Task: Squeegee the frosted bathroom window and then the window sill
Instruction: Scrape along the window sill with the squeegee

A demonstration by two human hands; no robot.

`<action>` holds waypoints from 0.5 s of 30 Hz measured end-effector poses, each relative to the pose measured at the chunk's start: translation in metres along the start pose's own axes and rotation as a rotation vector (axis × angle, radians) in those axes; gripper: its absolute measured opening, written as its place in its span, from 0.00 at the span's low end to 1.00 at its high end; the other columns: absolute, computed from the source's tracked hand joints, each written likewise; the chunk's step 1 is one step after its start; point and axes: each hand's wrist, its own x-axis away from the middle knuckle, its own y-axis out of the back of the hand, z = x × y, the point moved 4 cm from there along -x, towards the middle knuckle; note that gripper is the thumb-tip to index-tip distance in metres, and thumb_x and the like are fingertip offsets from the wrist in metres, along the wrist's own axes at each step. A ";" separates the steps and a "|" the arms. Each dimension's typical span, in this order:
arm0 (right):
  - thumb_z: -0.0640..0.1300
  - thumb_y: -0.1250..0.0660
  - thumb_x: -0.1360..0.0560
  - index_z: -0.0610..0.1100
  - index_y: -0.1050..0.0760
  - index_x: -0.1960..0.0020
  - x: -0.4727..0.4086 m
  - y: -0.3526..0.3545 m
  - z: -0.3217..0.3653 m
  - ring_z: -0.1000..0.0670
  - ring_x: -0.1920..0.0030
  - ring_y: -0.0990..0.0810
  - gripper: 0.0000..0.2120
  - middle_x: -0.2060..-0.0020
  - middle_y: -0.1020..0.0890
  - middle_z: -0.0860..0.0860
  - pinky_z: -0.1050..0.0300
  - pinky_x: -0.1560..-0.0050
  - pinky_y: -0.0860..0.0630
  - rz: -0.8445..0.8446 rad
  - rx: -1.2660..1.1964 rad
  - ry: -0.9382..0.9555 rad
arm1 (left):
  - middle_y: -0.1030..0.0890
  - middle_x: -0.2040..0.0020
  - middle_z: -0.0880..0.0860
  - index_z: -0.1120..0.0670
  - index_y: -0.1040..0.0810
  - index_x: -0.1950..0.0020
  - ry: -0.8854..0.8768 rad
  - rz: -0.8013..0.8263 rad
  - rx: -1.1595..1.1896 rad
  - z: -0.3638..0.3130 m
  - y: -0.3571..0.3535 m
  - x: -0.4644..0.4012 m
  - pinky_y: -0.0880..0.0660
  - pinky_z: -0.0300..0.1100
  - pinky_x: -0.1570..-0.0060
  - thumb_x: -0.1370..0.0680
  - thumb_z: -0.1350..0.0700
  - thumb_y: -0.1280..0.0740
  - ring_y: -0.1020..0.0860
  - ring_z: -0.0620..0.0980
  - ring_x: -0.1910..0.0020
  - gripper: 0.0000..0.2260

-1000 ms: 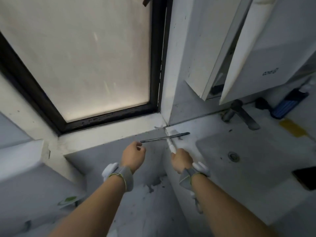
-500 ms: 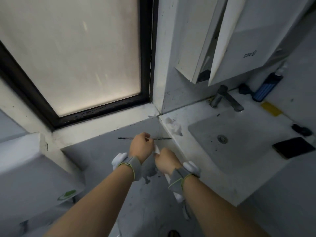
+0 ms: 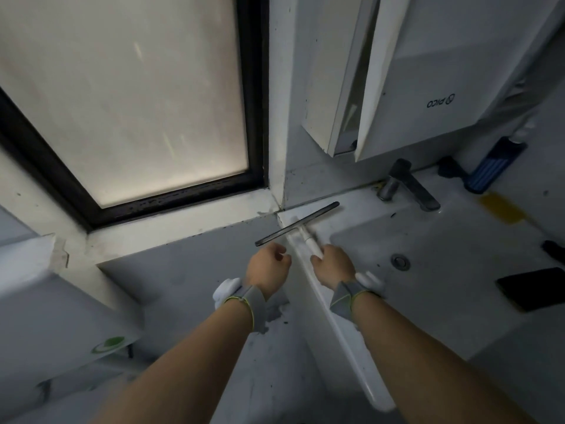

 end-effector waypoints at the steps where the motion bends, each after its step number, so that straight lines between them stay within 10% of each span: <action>1: 0.49 0.39 0.19 0.35 0.25 0.37 -0.009 0.001 -0.007 0.36 0.45 0.20 0.19 0.42 0.20 0.37 0.47 0.47 0.22 0.014 -0.009 0.010 | 0.19 0.41 0.52 0.53 0.24 0.34 0.015 -0.002 -0.004 -0.004 -0.006 0.000 0.25 0.44 0.46 0.19 0.50 0.37 0.21 0.54 0.45 0.15; 15: 0.48 0.38 0.20 0.39 0.28 0.36 -0.034 -0.003 -0.056 0.36 0.39 0.25 0.17 0.38 0.25 0.38 0.47 0.37 0.28 0.038 0.033 0.010 | 0.18 0.41 0.54 0.54 0.24 0.34 0.154 -0.054 -0.041 -0.029 -0.043 0.002 0.24 0.47 0.40 0.19 0.51 0.37 0.21 0.56 0.42 0.15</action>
